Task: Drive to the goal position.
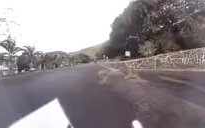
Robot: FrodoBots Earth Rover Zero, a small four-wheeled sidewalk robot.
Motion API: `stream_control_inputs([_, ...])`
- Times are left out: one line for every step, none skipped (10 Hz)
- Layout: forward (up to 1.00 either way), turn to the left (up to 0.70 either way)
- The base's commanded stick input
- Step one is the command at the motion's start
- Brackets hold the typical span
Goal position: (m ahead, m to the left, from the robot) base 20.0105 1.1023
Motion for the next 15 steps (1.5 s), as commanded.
stream_control_inputs([1.0, 0.0])
stream_control_inputs([1.0, 0.0])
stream_control_inputs([1.0, 0.0])
stream_control_inputs([1.0, 0.0])
stream_control_inputs([1.0, 0.0])
stream_control_inputs([1.0, 0.0])
stream_control_inputs([1.0, 0.0])
stream_control_inputs([1.0, 0.0])
stream_control_inputs([1.0, 0.0])
stream_control_inputs([1.0, 0.0])
stream_control_inputs([1.0, 0.0])
stream_control_inputs([1.0, 0.0])
stream_control_inputs([1.0, 0.0])
stream_control_inputs([1.0, 0.0])
stream_control_inputs([1.0, 0.0])
